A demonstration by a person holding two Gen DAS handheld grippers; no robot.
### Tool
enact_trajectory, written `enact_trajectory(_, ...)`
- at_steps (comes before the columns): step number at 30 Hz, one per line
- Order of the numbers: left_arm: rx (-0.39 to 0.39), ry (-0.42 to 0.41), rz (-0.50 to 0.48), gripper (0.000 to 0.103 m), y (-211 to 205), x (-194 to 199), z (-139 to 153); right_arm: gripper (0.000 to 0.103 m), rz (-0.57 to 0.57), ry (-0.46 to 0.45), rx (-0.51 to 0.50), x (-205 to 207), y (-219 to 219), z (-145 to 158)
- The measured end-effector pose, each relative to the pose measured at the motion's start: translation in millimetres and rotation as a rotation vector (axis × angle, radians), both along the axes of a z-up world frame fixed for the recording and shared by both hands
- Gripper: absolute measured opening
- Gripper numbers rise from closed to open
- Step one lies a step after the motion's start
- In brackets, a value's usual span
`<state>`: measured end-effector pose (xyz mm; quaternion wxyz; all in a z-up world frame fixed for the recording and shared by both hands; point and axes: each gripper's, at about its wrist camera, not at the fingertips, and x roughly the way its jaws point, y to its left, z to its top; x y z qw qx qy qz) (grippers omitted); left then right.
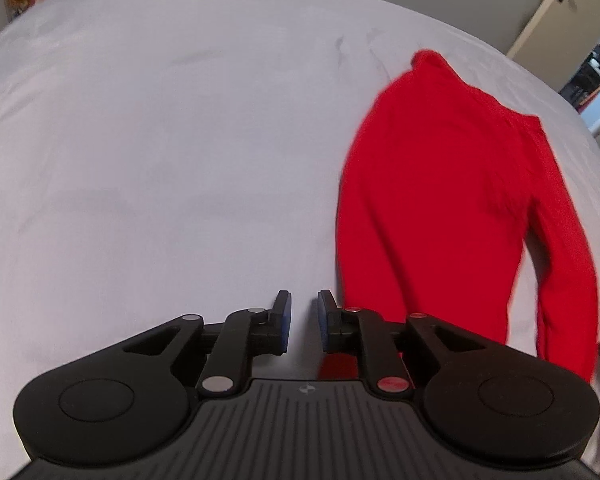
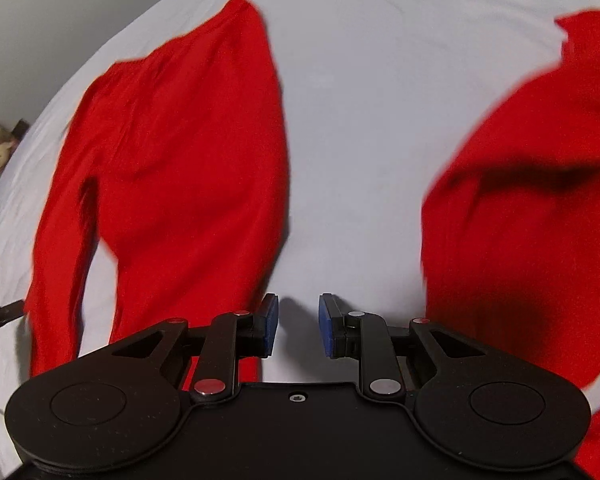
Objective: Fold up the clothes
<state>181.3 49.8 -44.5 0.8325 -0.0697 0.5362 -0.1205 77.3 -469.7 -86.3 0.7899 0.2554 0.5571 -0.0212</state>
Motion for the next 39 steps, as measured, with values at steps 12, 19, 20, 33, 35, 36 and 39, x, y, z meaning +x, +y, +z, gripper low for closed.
enact_trajectory(12, -0.103, 0.025, 0.028, 0.013, 23.5, -64.7, -11.9, 0.005, 0.049, 0.016, 0.067, -45.2, 47.8, -12.1)
enact_trajectory(19, 0.046, -0.001, 0.019, 0.002, 11.4, -80.3, -2.6, 0.0, 0.037, -0.001, -0.077, -63.5, 57.0, -3.7)
enact_trajectory(20, 0.054, 0.001, 0.029, 0.002, 12.7, -81.0, -1.8, 0.0, 0.037, 0.0, -0.086, -64.7, 57.7, -3.5)
enact_trajectory(33, -0.023, 0.011, 0.108, 0.018, 59.5, -116.8, 9.6, 0.011, -0.013, 0.038, 0.103, -115.6, 47.3, -13.7)
enact_trajectory(35, -0.041, 0.016, 0.087, 0.029, 65.6, -128.3, 10.1, 0.022, 0.009, 0.045, 0.148, -123.1, 54.9, -14.7)
enact_trajectory(36, -0.043, 0.019, 0.08, 0.031, 66.9, -133.7, 9.1, 0.024, 0.022, 0.049, 0.171, -127.6, 61.5, -15.7)
enact_trajectory(39, -0.049, 0.037, 0.064, 0.032, 71.4, -150.6, 3.2, 0.025, 0.039, 0.049, 0.192, -140.6, 72.7, -18.3)
